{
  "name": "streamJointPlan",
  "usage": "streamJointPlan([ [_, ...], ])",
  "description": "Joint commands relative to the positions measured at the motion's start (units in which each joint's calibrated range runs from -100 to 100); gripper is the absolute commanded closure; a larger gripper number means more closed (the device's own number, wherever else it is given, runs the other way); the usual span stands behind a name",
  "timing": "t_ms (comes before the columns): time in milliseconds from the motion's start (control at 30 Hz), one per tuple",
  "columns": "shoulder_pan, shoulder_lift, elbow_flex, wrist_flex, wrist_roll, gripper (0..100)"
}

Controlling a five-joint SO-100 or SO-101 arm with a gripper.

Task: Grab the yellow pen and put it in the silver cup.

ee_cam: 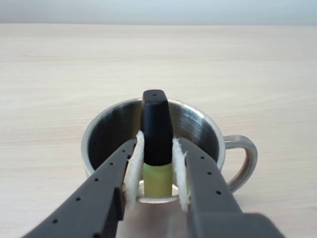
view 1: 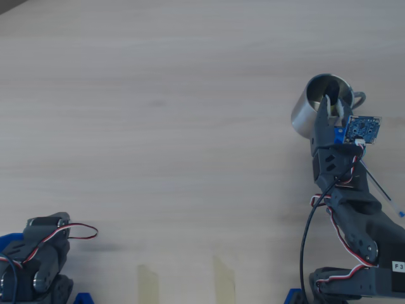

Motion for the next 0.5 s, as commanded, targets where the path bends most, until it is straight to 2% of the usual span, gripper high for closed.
streamJointPlan([
  [0,-0.5,-1.0,-0.5,0.3,0.4,82],
  [133,-0.5,-1.2,-0.9,0.3,0.5,78],
  [300,-1.7,-1.2,-3.9,0.3,3.1,65],
  [467,-2.4,-1.2,-4.6,0.3,2.4,63],
])
